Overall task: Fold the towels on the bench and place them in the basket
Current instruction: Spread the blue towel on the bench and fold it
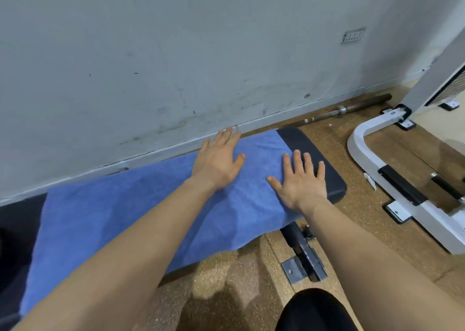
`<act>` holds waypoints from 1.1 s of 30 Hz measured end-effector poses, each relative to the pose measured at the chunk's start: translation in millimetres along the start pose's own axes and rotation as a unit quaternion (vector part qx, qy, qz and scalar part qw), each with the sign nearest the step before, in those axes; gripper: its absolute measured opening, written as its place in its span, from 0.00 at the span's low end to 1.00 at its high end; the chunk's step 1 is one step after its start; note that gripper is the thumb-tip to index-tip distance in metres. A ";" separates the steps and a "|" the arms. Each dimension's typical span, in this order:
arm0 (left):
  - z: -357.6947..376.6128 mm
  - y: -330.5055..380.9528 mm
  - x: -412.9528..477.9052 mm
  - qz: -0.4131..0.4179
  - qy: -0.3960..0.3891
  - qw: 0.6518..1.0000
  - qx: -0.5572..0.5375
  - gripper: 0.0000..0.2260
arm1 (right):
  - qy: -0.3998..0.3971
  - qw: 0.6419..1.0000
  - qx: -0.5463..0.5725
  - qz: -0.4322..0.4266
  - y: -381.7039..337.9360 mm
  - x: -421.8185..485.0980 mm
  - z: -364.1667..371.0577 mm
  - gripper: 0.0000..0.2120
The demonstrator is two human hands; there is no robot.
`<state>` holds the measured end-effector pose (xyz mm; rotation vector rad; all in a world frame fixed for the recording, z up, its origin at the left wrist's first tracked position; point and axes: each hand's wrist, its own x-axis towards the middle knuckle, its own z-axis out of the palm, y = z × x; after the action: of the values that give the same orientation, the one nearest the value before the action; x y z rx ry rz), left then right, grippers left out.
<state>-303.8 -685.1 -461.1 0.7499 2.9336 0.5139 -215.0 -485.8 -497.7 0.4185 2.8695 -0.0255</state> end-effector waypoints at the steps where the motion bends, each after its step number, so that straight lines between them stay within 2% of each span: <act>1: -3.4 -10.1 -26.8 -0.004 -0.001 1.000 -0.001 0.28 | 0.023 1.000 -0.005 -0.001 -7.3 -7.9 -2.0 0.38; 4: -0.7 -59.8 -112.3 -0.070 -0.019 0.997 0.037 0.29 | 0.070 0.996 0.015 -0.055 -40.4 -37.1 -4.5 0.34; 7: 1.6 -111.9 -192.7 -0.187 -0.013 0.981 0.054 0.31 | 0.072 0.987 0.051 -0.132 -89.5 -72.2 -3.5 0.32; 9: 0.7 -135.5 -237.2 -0.236 0.010 0.969 0.071 0.32 | 0.059 0.979 0.062 -0.183 -125.6 -95.1 -0.9 0.32; 14: -9.5 -167.1 -306.8 -0.301 0.029 0.950 0.075 0.32 | 0.023 0.947 0.057 -0.314 -211.0 -146.6 15.5 0.35; 17: -16.0 -173.7 -330.1 -0.313 0.028 0.947 0.073 0.29 | 0.003 0.926 0.051 -0.374 -253.9 -172.3 27.7 0.32; 20: -28.4 -178.2 -338.6 -0.303 0.060 0.948 0.070 0.24 | -0.011 0.924 0.019 -0.381 -285.3 -193.8 41.5 0.31; 22: -40.9 -186.9 -329.5 -0.290 0.092 0.950 0.069 0.18 | 0.025 0.935 0.038 -0.352 -300.2 -202.3 45.6 0.28; 24: -52.0 -202.8 -307.3 -0.274 0.101 0.956 0.041 0.14 | 0.085 0.930 0.071 -0.350 -315.0 -206.7 44.9 0.23; 26: -63.0 -220.5 -279.0 -0.263 0.107 0.959 -0.013 0.15 | 0.133 0.911 0.099 -0.379 -331.5 -207.9 47.2 0.18; 28: -71.5 -235.8 -250.2 -0.260 0.110 0.958 -0.048 0.18 | 0.142 0.891 0.114 -0.415 -347.0 -211.2 49.4 0.17; 31: -79.1 -251.7 -212.8 -0.280 0.074 0.955 -0.062 0.21 | 0.151 0.862 0.108 -0.472 -360.2 -213.0 61.3 0.19; 33: -81.3 -260.2 -195.6 -0.302 0.055 0.951 -0.047 0.21 | 0.159 0.851 0.068 -0.495 -363.4 -209.7 70.5 0.25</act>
<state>-262.3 -1017.8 -474.9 -0.2041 2.9832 0.6312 -106.5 -896.5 -522.4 -1.1655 3.0404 -0.3657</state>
